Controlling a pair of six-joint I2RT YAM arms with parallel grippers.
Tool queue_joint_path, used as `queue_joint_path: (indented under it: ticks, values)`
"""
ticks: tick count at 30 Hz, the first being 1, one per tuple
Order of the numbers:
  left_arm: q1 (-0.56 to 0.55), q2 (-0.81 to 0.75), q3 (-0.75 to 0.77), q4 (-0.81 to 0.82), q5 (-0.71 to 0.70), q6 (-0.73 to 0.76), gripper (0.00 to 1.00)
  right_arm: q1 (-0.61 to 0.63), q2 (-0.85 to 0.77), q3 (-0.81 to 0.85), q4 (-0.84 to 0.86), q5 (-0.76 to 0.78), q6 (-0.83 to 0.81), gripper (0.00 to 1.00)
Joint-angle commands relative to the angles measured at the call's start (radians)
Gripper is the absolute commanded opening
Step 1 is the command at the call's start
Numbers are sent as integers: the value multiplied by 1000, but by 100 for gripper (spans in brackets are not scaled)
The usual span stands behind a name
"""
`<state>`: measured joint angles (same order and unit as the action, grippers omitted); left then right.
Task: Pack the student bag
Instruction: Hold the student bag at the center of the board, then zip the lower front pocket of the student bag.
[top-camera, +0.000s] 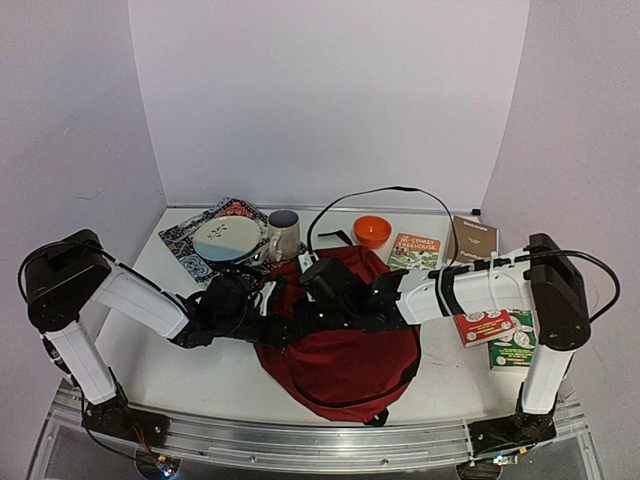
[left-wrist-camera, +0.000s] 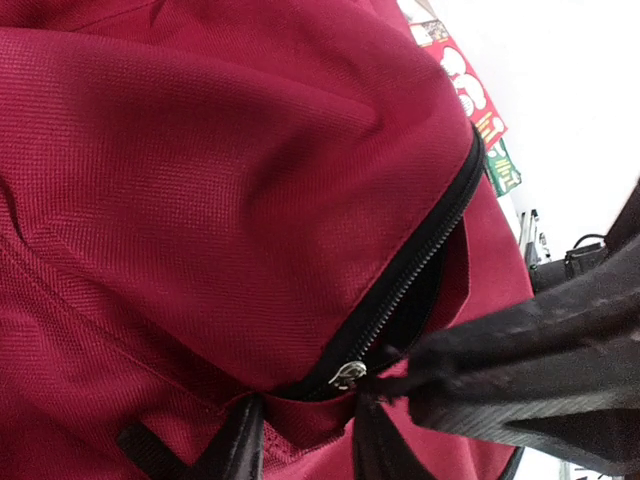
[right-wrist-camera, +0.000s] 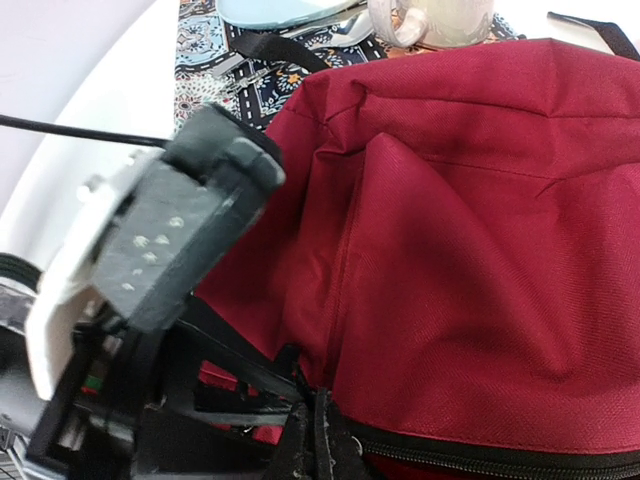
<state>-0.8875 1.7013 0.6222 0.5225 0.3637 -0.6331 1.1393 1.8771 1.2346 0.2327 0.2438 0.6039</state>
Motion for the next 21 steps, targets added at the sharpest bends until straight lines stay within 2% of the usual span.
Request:
queue_joint_path:
  ticks: [1, 3, 6, 21]
  values:
    - [-7, 36, 37, 81, 16, -10, 23, 0, -23, 1, 11, -1, 18, 0]
    - [-7, 40, 31, 94, 21, -18, 11, 0, -31, -7, 10, 17, 20, 0]
    - [-6, 24, 14, 103, 16, -22, 0, -1, -47, -31, 7, 61, 23, 0]
    - [-7, -45, -61, 104, -9, -43, 0, -22, -206, -183, -78, 293, 93, 0]
